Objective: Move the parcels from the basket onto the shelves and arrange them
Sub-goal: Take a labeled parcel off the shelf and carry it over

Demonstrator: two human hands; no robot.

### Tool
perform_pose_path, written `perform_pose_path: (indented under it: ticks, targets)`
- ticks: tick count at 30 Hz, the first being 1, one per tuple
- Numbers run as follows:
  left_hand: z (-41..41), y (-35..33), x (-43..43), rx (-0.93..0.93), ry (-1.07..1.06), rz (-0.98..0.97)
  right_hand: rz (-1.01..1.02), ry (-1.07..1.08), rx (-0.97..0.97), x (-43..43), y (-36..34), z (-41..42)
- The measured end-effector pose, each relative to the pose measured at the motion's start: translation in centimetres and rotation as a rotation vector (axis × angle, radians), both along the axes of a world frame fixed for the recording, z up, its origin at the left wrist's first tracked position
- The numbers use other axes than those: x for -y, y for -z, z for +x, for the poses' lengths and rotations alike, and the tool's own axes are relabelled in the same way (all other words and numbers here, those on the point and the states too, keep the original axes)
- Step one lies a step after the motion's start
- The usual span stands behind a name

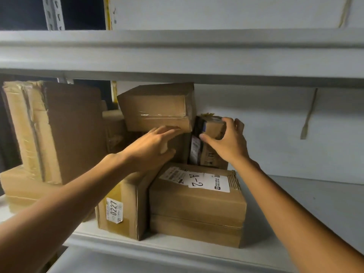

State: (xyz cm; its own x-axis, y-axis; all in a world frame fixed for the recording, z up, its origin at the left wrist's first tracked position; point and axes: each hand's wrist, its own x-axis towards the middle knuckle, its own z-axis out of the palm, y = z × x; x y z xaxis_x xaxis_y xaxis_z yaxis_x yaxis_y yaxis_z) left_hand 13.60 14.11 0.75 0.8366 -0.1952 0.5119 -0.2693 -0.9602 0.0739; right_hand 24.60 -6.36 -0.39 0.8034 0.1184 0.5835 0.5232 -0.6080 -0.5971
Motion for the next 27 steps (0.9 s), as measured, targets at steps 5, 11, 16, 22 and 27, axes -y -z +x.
perform_pose_path:
  ticks: [5, 11, 16, 22, 27]
  targets:
    - [2.4, 0.8, 1.9, -0.103, 0.076, 0.151, 0.046, 0.062, 0.049, -0.9, 1.2, 1.7]
    - [3.6, 1.4, 2.9, -0.274, 0.074, 0.198, 0.185, 0.001, 0.060, 0.9, 2.3, 2.5]
    - [3.5, 0.7, 3.3, -0.312, 0.066, 0.205, 0.388, -0.074, 0.090, 4.3, 2.1, 1.7]
    - [4.4, 0.6, 6.5, -0.368, 0.121, -0.092, 0.516, -0.169, 0.123, 9.2, 1.6, 0.3]
    - [5.9, 0.6, 10.2, -0.404, 0.251, -0.322, 0.675, -0.283, 0.050, 13.4, 2.7, -0.2]
